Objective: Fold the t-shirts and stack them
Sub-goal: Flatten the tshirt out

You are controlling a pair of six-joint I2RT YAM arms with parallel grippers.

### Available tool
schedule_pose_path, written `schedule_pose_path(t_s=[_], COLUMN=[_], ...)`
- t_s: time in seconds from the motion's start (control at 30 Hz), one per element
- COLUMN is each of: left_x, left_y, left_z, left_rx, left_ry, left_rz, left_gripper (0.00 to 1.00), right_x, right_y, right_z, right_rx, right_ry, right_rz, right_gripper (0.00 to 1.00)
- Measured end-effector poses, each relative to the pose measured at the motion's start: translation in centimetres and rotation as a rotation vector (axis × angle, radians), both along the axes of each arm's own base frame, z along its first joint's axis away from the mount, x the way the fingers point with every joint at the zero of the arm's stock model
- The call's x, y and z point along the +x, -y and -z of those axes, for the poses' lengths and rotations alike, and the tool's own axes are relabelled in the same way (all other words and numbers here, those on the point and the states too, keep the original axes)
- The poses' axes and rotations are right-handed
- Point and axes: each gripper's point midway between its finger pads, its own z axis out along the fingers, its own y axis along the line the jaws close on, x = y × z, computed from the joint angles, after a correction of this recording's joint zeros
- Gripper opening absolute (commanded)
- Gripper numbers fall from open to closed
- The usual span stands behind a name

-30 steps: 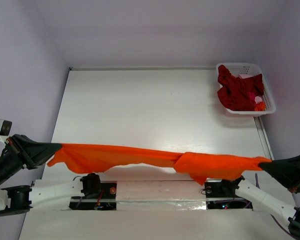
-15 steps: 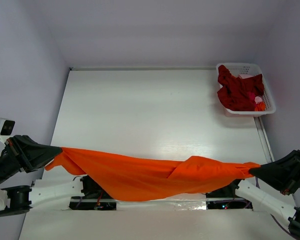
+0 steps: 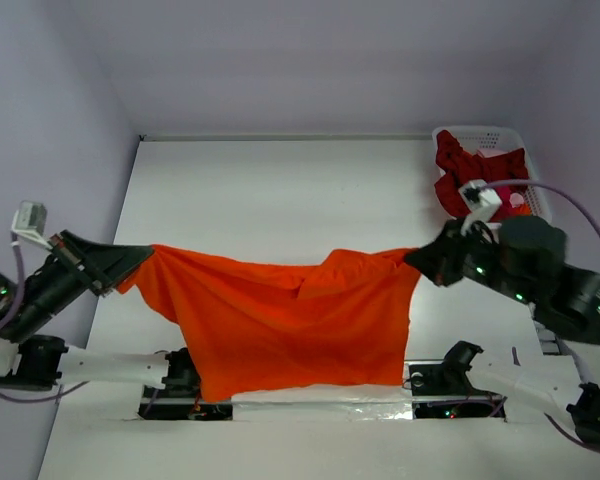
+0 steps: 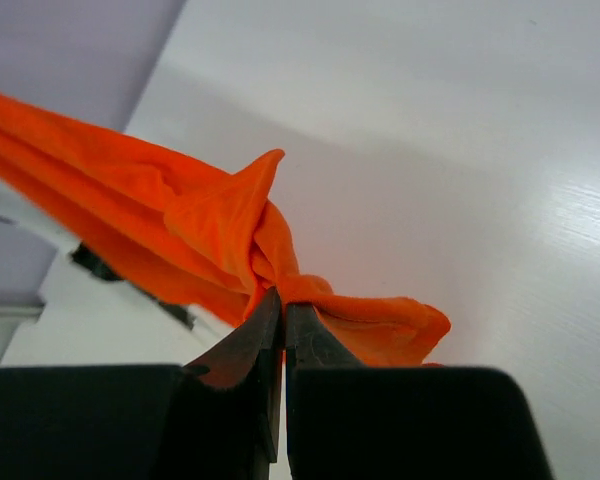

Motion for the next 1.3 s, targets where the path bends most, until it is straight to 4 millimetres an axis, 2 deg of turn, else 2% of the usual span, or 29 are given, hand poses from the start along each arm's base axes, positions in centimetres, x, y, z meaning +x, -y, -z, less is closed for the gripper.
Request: schedule_pose_path(t_s=[0.17,0.33,0.5,0.6,0.77,0.9,1.0,1.13,1.23,1.3], left_x=[1.6,2.9,3.9,4.8,5.6,5.1,4.8,5.3,5.3,5.6], left_y=[3.1,3.8,3.5,3.5,3.8,5.7,6.7,6.6,7.3,7.6], left_z=[2.2,3.5,3.4,1.7,-1.9,-4.5,-5.2,-5.7,-6.7,-8.0], left_rx=[0.148,0.168,0.149,0.14,0.204,0.334,0.445,0.569,0.668,0.717], left_ry=[0.017,0.028,0.062,0.124,0.207,0.28,0.331,0.351,0.374,0.374], left_rz=[-0.004,-0.023,0.006,-0.064,-0.196,-0.249,-0.299,-0.392,-0.427,-0.475], left_gripper=[0.0,0.0,0.0,0.0,0.0,0.0,0.0,0.0,0.0,0.0], right_x=[5.6,10.2,14.3,15.5,15.7,14.9,13.8,12.1,11.0,10.4], right_y=[-2.9,-4.6,-4.7,-4.8,-4.9,-4.2,-3.1,-1.4,-0.1,0.6], right_z=[2.7,4.8,6.4,7.0,6.3,4.6,2.6,0.5,-0.6,-1.0], right_rx=[-0.087,-0.13,-0.161,-0.175,-0.148,-0.101,-0.052,-0.001,0.023,0.033], right_ry=[-0.038,-0.062,-0.072,-0.076,-0.06,-0.028,0.009,0.055,0.078,0.087], right_rz=[0.115,0.236,0.353,0.378,0.38,0.385,0.391,0.405,0.419,0.424], right_gripper=[0.0,0.0,0.0,0.0,0.0,0.0,0.0,0.0,0.0,0.0])
